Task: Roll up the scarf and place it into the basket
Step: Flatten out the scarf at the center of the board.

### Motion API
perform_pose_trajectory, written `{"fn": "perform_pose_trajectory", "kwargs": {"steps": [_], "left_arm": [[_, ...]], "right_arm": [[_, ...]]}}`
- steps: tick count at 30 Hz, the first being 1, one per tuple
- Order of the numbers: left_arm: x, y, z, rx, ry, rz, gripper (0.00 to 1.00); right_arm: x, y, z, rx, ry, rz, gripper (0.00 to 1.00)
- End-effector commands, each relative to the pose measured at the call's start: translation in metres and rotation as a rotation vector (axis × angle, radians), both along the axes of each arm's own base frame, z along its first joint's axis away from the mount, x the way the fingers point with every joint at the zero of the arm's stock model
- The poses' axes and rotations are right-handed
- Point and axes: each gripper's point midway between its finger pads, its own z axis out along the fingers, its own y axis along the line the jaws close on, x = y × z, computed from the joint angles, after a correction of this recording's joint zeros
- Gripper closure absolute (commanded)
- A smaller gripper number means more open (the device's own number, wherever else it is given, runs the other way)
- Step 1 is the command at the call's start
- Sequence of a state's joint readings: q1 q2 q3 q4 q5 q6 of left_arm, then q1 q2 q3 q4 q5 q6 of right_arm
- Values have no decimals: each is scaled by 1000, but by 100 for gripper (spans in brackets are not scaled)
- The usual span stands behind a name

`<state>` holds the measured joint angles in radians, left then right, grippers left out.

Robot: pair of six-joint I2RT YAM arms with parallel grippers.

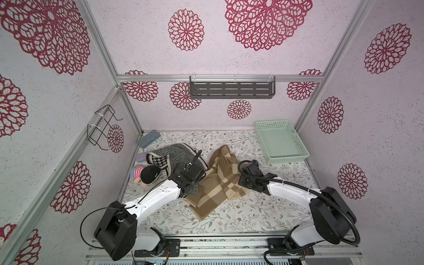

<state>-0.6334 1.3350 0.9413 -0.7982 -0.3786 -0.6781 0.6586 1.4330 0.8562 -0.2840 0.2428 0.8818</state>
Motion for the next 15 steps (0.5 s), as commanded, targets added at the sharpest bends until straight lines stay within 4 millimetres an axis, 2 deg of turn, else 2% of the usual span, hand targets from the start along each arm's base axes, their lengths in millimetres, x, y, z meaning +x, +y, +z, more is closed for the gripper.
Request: {"fn": "perform_pose_trajectory", "kwargs": {"steps": [1, 6, 11, 15], "left_arm": [[8, 49, 41, 156, -88, 100, 100], [25, 83, 82, 197, -188, 173, 100], [40, 103, 104, 228, -232, 216, 100], [43, 119, 131, 311, -280, 249, 100]], "right_arm": [[-5, -49, 45, -196, -84, -88, 100], [-18, -96, 99, -321, -163, -190, 100], [-34, -139, 139, -397, -208, -277, 100], [-48, -171, 173, -466, -247, -338, 100]]}}
